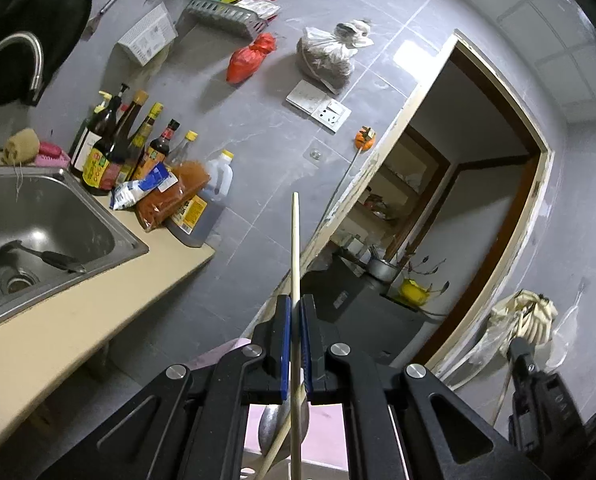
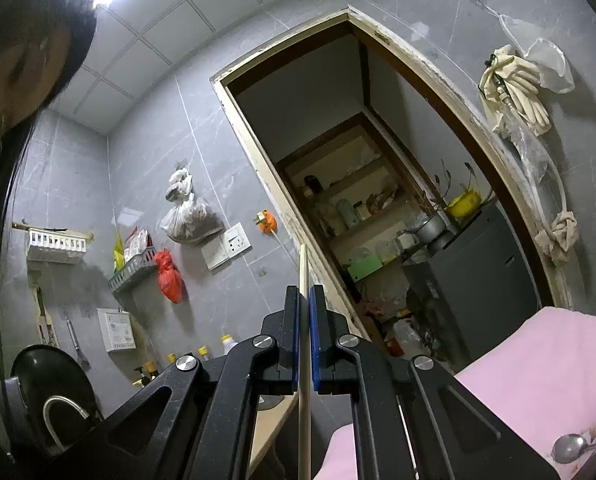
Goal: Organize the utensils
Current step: 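Hold both chopsticks above the white caddy and lower them toward it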
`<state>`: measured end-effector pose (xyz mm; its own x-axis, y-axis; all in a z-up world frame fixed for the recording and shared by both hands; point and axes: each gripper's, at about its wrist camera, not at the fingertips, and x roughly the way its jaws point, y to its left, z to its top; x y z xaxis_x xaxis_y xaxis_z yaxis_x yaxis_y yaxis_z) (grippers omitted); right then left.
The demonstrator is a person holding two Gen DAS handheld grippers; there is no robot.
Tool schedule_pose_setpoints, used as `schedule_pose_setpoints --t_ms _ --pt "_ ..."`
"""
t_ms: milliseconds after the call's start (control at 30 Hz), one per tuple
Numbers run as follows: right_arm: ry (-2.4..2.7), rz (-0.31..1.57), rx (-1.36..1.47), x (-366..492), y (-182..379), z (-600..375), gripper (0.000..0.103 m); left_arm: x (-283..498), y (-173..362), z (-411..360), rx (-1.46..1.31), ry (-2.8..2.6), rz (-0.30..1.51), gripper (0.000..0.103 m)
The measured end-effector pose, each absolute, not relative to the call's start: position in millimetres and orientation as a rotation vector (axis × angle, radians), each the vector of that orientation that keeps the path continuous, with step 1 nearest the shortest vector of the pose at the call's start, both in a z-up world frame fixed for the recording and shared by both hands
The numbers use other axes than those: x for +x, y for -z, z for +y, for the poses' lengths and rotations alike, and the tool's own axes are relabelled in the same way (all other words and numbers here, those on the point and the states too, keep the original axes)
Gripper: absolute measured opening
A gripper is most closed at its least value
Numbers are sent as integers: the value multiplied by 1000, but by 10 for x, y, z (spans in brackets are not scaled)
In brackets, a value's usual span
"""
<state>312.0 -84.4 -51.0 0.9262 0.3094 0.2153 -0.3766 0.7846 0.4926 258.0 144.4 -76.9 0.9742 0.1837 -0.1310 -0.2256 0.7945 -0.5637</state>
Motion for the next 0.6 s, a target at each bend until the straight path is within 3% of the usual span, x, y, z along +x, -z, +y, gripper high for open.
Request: schedule_pose_setpoints --t_ms 600 --pt "-300 -103 576 3118 714 -856 5 2537 874 1411 -589 -233 105 5"
